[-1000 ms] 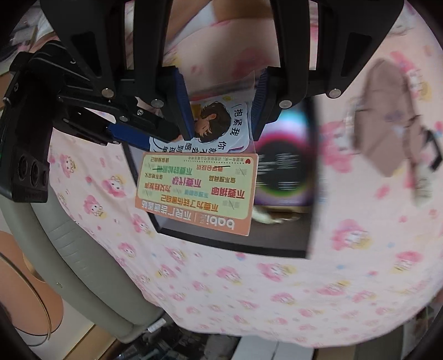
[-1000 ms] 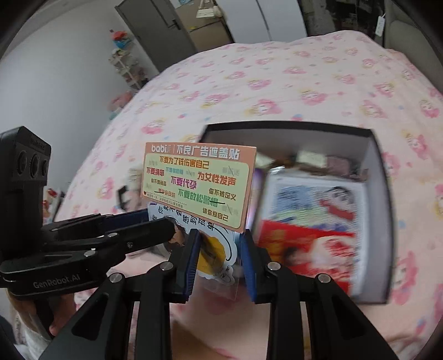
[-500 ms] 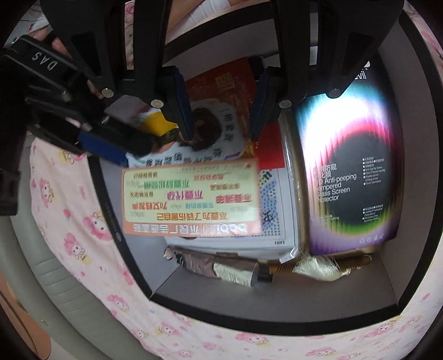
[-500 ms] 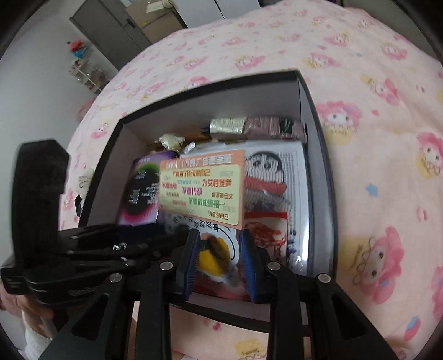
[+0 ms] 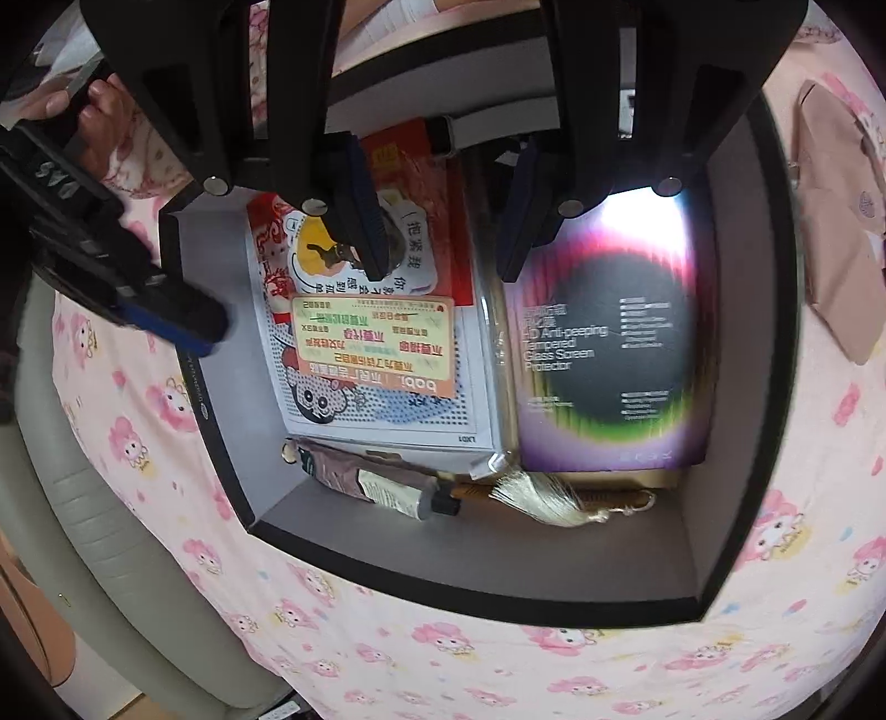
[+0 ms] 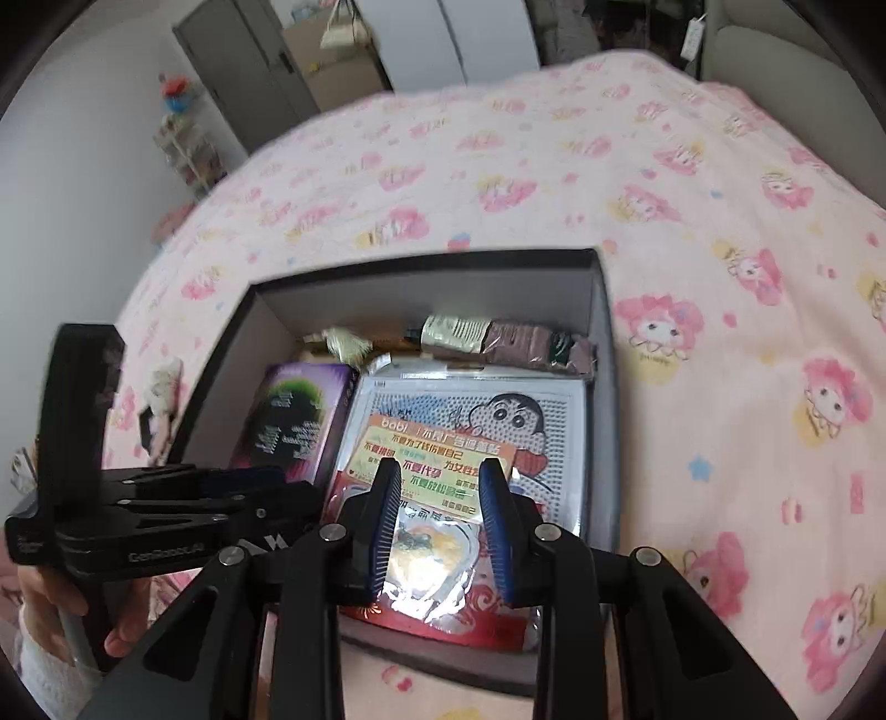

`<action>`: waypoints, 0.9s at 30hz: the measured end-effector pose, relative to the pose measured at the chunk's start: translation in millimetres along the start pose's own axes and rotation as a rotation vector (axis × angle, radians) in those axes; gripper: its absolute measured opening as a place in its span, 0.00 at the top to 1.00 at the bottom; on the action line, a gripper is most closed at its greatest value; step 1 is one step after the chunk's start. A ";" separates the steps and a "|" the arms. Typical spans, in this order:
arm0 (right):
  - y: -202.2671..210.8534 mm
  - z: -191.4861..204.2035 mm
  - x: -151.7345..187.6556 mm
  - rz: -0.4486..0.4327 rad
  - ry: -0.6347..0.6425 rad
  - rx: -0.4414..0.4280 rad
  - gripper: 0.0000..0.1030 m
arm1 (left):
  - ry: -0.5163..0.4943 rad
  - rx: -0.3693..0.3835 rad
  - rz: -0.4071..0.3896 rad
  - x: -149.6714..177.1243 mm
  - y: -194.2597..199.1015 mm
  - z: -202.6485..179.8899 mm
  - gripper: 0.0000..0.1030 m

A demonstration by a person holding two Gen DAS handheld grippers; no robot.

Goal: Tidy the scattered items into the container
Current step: 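Carry the card and sticker into the black box and lower them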

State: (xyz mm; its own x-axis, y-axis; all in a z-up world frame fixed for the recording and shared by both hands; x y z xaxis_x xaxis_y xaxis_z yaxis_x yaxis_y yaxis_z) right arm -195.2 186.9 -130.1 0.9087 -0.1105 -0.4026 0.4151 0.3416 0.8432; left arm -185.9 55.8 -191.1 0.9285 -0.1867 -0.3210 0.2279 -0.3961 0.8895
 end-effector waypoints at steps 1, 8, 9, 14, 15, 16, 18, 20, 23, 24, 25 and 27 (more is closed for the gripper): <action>-9.7 2.5 1.4 0.036 0.003 -0.003 0.75 | -0.001 0.011 0.004 0.2 -2.6 -0.7 0.63; -37.4 -9.0 21.8 0.129 -0.025 0.004 0.75 | 0.001 0.079 0.057 6.9 -23.6 -18.2 0.64; -37.1 -12.8 22.6 0.129 -0.035 0.003 0.75 | 0.000 0.085 0.062 7.9 -25.7 -21.2 0.64; -30.5 -17.1 23.8 0.109 -0.055 -0.011 0.75 | -0.045 0.104 0.064 8.7 -26.3 -40.2 0.65; -30.3 -15.8 23.5 0.102 -0.045 0.001 0.75 | -0.024 0.094 0.040 6.6 -21.3 -36.1 0.65; -29.5 -15.1 24.2 0.094 -0.033 0.012 0.75 | -0.003 0.083 0.025 5.3 -17.5 -30.8 0.65; -30.8 -13.5 26.3 0.096 -0.010 0.030 0.75 | 0.028 0.054 0.017 3.8 -13.8 -18.8 0.66; -36.4 -12.9 30.7 0.122 0.002 0.041 0.75 | 0.035 0.059 0.039 4.5 -18.0 -15.0 0.65; -48.9 -12.6 40.4 0.186 0.015 0.060 0.75 | 0.032 0.101 0.067 5.0 -27.5 -21.0 0.66; -53.4 -12.3 44.0 0.212 0.017 0.063 0.75 | 0.033 0.116 0.069 4.6 -29.7 -24.3 0.65; -56.6 -12.6 46.0 0.228 0.014 0.066 0.75 | 0.034 0.138 0.069 3.2 -31.3 -28.3 0.65; -55.0 -13.9 47.7 0.228 0.010 0.073 0.75 | 0.045 0.197 0.070 0.6 -32.9 -35.6 0.66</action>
State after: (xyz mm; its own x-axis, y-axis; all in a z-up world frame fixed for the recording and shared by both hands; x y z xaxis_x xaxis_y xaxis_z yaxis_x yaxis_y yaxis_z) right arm -175.4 175.9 -200.6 0.9789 -0.0285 -0.2025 0.2020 0.2886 0.9359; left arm -182.4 100.7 -209.0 0.9532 -0.1813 -0.2418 0.1046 -0.5527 0.8268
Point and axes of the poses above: each gripper's, at about its wrist camera, not at the fingertips, and y roughly against the way its jaws point, z to its left, x to its underside, the point moved 8 cm from there along -y, roughly the way its jaws point, and after that the axes turned 12 degrees about -y, right-handed, at the moved point
